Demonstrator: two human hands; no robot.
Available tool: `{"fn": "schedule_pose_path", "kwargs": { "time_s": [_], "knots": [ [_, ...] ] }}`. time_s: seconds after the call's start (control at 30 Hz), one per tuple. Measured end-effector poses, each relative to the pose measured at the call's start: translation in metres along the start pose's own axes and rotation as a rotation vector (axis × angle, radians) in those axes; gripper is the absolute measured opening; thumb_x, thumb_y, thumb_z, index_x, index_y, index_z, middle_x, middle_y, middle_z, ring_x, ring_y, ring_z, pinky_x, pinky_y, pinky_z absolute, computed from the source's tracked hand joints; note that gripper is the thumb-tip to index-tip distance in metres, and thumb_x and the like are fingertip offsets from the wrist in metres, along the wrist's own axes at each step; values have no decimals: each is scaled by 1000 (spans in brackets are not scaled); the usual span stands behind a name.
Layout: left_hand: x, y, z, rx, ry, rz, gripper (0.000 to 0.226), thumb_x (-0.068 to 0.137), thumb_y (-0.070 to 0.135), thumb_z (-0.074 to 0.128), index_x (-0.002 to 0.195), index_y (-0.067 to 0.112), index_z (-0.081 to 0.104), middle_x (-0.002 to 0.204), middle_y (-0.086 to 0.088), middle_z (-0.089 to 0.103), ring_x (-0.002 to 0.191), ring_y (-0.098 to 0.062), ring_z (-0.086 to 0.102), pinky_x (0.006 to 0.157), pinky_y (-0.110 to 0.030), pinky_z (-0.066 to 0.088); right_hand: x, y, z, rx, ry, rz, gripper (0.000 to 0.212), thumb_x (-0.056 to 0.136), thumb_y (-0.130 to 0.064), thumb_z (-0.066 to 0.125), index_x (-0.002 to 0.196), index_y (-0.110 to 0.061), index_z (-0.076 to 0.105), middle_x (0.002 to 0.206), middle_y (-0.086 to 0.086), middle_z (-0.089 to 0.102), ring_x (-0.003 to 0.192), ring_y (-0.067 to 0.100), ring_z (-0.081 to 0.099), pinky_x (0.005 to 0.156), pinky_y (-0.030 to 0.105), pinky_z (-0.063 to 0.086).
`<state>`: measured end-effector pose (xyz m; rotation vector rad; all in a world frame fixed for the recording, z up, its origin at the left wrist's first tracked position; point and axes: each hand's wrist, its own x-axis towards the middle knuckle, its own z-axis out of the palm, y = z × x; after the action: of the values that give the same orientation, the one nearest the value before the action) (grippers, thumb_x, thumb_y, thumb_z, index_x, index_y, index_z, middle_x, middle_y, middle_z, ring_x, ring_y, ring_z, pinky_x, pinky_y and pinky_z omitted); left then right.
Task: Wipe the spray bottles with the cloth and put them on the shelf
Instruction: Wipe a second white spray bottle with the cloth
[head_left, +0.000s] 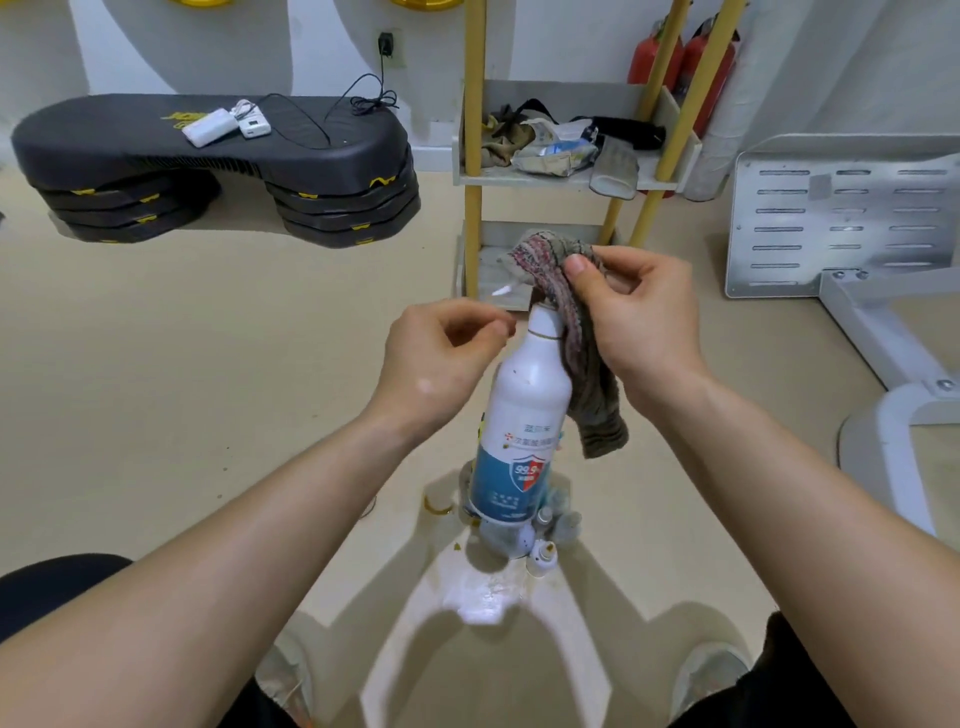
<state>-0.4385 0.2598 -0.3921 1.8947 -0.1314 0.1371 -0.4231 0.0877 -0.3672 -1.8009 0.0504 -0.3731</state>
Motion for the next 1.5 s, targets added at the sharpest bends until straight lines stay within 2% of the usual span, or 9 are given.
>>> {"fn": "schedule_pose_path", "kwargs": {
  "time_s": [0.23,0.33,0.47,0.67,0.77,0.9,1.17,1.27,1.5],
  "knots": [
    [-3,-1,-17,-285,-727,-477,55,74,33,66,126,19,59,73,15,67,66,-2,62,83,-30,47,14,-4,-11,278,8,202,24,95,-17,69,72,-13,75,77,8,71,71,20,61,68,32,52],
    [-4,-7,-23,-347,-764,-496,66,71,27,72,135,25,57,97,-2,67,93,-16,62,95,-43,51,15,-4,-12,386,22,307,23,95,-17,69,75,-9,74,80,12,70,74,22,61,72,35,52],
    [-5,-13,-17,-487,-682,-488,57,67,29,79,123,31,69,92,-12,46,94,-29,40,85,-38,49,11,-5,-8,501,8,339,26,99,-19,63,77,-11,74,76,7,72,71,20,63,72,34,54],
    [-6,-7,-3,-638,-445,-348,59,78,22,74,133,9,60,122,-24,67,107,-39,67,93,-47,56,-18,-12,15,363,-160,183,29,109,-18,38,94,-24,62,78,-1,68,76,9,58,76,36,53],
    [-5,-2,2,-644,-332,-315,47,85,17,69,131,7,62,114,-20,71,102,-33,69,85,-41,57,-32,-5,24,234,-179,116,30,108,-30,38,131,-32,56,118,-26,66,109,-13,56,106,23,46],
    [0,-2,-3,-665,-176,-332,30,94,8,63,123,2,63,106,-15,73,96,-24,70,76,-31,58,-55,8,29,-95,-342,-164,57,101,-44,31,155,-27,34,168,-10,15,146,-15,13,119,12,14],
    [-5,0,0,-533,-121,-297,31,86,6,74,117,3,67,106,-16,75,94,-27,74,76,-33,59,-38,21,33,19,-361,-148,65,99,-57,28,157,-27,32,169,-16,5,154,3,9,126,47,15],
    [-2,2,1,-599,-63,-318,36,87,9,74,121,7,66,111,-18,74,100,-33,72,84,-41,59,-42,22,42,153,-323,-34,65,96,-59,32,156,-36,23,169,-14,8,153,-1,8,128,42,12],
    [14,3,-15,-728,49,-379,28,98,5,50,119,1,66,105,-18,70,93,-29,69,88,-47,58,-84,27,44,-229,-470,-268,70,98,-54,30,160,-31,7,169,-7,-10,139,-26,5,104,-2,18]
  ]
}}
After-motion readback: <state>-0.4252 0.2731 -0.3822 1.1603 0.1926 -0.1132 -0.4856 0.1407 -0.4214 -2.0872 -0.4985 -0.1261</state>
